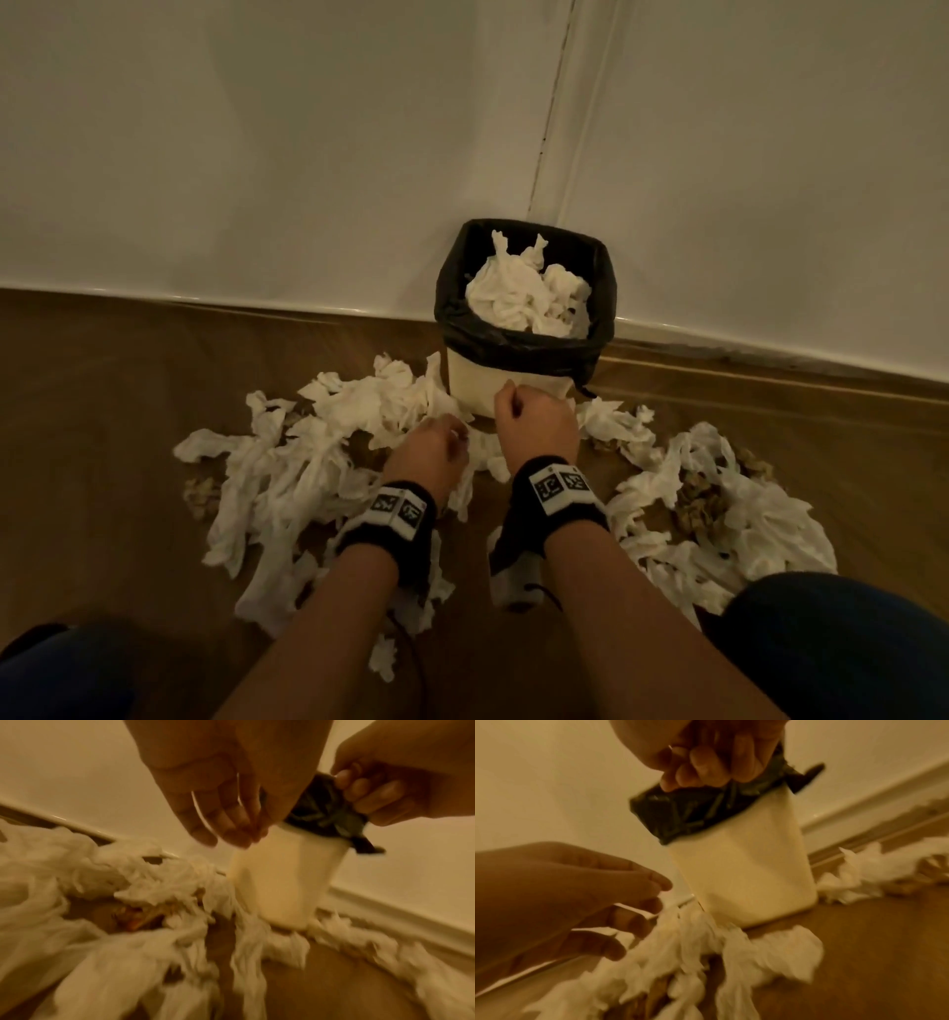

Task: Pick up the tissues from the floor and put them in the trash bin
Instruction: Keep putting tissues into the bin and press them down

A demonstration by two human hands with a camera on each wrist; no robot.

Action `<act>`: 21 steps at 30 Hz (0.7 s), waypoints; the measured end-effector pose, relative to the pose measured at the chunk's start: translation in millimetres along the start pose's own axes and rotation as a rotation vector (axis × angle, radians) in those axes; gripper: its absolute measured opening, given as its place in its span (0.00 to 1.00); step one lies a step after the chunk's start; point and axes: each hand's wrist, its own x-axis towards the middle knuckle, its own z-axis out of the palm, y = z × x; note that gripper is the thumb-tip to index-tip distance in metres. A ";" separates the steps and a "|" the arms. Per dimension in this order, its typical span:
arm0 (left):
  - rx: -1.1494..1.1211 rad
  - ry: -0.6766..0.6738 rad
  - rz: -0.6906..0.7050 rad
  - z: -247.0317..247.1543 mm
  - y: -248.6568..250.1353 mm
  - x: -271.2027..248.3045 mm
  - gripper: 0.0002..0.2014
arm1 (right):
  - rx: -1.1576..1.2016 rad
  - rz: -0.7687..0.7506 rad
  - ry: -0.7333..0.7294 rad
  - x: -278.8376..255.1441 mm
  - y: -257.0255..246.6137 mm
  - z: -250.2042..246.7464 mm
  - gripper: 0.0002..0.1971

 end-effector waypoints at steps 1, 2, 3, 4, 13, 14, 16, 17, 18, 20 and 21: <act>0.058 -0.059 0.031 11.2 0.7 -0.7 0.12 | -0.022 0.045 -0.031 -1.3 8.0 4.7 0.21; 0.119 -0.094 0.056 21.6 0.9 -0.6 0.14 | -0.050 0.082 -0.061 -1.9 15.1 8.5 0.21; 0.174 -0.115 0.064 30.7 0.7 0.2 0.15 | -0.079 0.109 -0.093 -2.0 21.5 11.9 0.22; 0.225 -0.130 0.059 38.2 -0.3 1.7 0.17 | -0.105 0.129 -0.126 -2.2 26.6 14.8 0.22; 0.551 -0.358 0.129 58.3 -11.6 22.2 0.18 | -0.063 0.235 -0.457 1.0 46.4 37.8 0.14; 0.528 -0.373 0.129 55.8 -11.4 25.5 0.18 | -0.080 0.232 -0.478 0.8 47.6 41.0 0.16; 0.437 -0.378 0.101 47.2 -7.3 31.4 0.19 | -0.150 0.171 -0.544 2.4 49.4 48.0 0.19; 0.371 -0.364 0.073 41.5 -4.6 33.7 0.20 | -0.188 0.123 -0.584 3.4 49.9 51.6 0.20; 0.292 -0.345 0.041 35.4 -3.4 34.7 0.21 | -0.202 0.078 -0.625 4.2 49.8 55.4 0.22; 0.137 -0.285 -0.011 25.7 -3.9 31.9 0.20 | -0.174 0.034 -0.712 4.2 47.3 63.2 0.24; 0.089 -0.246 -0.003 22.3 -4.9 28.7 0.20 | -0.165 0.022 -0.755 3.1 47.5 67.7 0.25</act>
